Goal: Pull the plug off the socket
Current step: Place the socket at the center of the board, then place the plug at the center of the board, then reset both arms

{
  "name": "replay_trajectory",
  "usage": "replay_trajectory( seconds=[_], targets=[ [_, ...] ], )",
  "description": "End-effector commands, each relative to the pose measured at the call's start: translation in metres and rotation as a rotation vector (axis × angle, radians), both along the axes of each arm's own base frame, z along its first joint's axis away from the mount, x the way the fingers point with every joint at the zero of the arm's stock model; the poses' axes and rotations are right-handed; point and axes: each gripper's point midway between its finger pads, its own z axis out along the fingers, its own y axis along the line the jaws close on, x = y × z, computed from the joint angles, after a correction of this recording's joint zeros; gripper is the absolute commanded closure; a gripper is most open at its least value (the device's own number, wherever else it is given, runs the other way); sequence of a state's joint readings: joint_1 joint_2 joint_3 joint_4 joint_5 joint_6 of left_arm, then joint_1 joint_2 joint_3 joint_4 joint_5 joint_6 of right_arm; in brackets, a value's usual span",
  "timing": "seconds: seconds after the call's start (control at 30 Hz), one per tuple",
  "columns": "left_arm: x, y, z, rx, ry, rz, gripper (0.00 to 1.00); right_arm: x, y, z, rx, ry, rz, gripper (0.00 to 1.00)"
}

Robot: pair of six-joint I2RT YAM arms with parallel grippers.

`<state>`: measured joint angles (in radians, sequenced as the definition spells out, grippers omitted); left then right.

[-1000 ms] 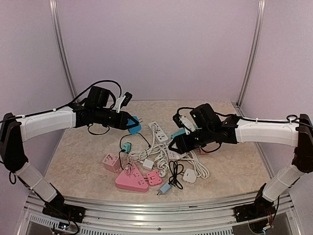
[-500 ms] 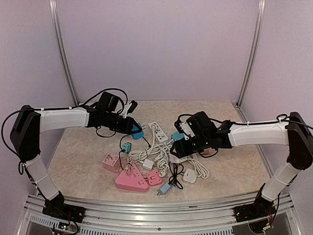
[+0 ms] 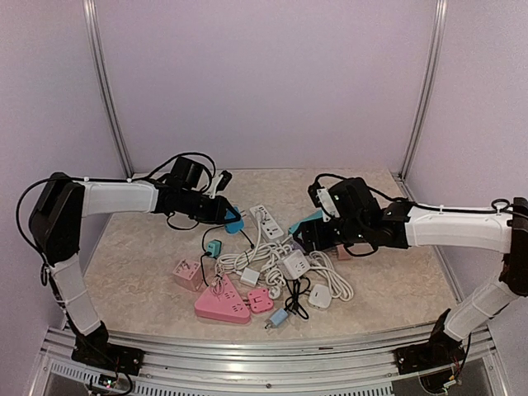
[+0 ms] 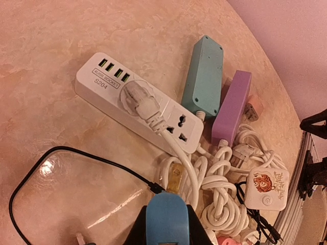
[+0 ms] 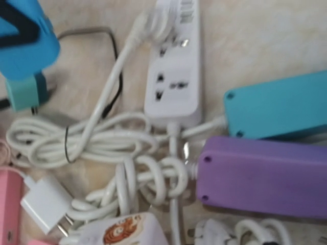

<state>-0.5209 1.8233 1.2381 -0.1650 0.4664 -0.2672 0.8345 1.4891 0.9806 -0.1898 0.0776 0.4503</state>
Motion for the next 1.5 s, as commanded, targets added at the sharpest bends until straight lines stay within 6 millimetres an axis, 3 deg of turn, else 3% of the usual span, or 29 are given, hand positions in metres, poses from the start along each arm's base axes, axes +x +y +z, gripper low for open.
replay_trajectory(
  seconds=[0.0,0.3,0.53,0.67,0.77,0.97,1.23,1.37,1.47],
  targets=[
    [0.017,-0.001,-0.002,-0.033,0.006,0.021,0.96,0.007,-0.017,0.018,0.01,-0.068,-0.078,0.17],
    [0.024,-0.002,-0.042,0.019,0.08,0.008,0.84,0.009,-0.039,0.029,0.032,-0.109,-0.184,0.18],
    [0.031,0.007,-0.064,0.045,0.1,0.046,0.52,0.01,-0.05,0.029,0.007,-0.122,-0.22,0.15],
    [0.03,0.008,-0.07,0.044,0.093,0.047,0.45,0.01,-0.052,0.033,0.013,-0.13,-0.225,0.15],
    [0.032,0.013,-0.067,0.055,0.066,0.071,0.37,0.01,-0.051,0.035,0.016,-0.137,-0.223,0.15],
    [0.039,0.022,-0.036,0.047,-0.054,0.093,0.25,0.015,-0.051,0.039,0.016,-0.16,-0.212,0.09],
    [0.059,0.046,0.004,0.041,-0.2,0.165,0.17,0.051,-0.048,0.046,0.009,-0.223,-0.199,0.01],
    [0.071,0.074,0.019,0.016,-0.267,0.233,0.16,0.079,-0.064,0.038,0.022,-0.251,-0.24,0.0],
    [0.08,0.113,0.036,-0.021,-0.345,0.331,0.16,0.1,-0.093,0.027,0.039,-0.256,-0.309,0.0]
  ],
)
